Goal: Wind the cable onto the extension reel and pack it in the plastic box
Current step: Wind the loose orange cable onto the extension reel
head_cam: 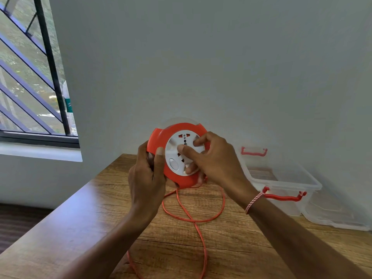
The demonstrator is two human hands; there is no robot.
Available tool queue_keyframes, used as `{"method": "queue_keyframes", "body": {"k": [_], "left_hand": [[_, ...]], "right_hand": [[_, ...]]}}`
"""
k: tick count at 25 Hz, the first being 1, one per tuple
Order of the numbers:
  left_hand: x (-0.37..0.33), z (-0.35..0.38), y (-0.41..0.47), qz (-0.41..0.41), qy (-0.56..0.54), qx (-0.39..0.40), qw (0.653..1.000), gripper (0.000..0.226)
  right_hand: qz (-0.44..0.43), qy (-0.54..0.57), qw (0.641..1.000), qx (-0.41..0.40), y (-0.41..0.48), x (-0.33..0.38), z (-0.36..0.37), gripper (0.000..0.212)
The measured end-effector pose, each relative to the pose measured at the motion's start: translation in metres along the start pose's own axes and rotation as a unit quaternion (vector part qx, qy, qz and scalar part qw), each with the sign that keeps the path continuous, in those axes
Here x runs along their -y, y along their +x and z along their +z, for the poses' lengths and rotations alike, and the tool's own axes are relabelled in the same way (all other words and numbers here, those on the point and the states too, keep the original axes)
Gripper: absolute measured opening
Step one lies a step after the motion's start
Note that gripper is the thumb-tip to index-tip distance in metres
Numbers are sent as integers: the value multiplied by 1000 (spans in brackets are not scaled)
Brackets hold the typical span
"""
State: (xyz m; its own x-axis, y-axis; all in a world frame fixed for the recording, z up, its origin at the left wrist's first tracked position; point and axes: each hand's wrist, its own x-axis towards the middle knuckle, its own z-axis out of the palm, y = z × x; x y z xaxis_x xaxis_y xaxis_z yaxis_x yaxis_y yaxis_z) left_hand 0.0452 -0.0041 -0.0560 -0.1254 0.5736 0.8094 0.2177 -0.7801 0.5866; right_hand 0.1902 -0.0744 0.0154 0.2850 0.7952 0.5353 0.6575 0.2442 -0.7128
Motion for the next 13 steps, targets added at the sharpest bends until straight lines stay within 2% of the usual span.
{"method": "queue_keyframes", "body": {"k": [1,2,4,5,8,10,13], "left_hand": [[0,-1,2,-4,-5,-8,1000,12],[0,-1,3,-6,-10,-15,1000,11],[0,-3,6,-6,-16,-24,1000,10],[0,-3,6,-7,-19,-26,999,10],[2,-3,7,-21,-24,-24,999,16],[3,-2,7,-27,-26,-23,999,26],[2,-2,7,-20,-31,-21,999,16]], "right_hand": [[-69,-90,993,-16,2,1,-8,46],[-152,-187,970,-31,5,1,-16,46],[-296,-321,900,-13,9,2,-26,48],[-334,-356,873,14,9,2,-28,49],[-388,-410,824,37,9,1,-26,49],[-394,-424,815,37,9,-1,-25,52],[-396,-441,805,22,12,-3,-25,61]]}}
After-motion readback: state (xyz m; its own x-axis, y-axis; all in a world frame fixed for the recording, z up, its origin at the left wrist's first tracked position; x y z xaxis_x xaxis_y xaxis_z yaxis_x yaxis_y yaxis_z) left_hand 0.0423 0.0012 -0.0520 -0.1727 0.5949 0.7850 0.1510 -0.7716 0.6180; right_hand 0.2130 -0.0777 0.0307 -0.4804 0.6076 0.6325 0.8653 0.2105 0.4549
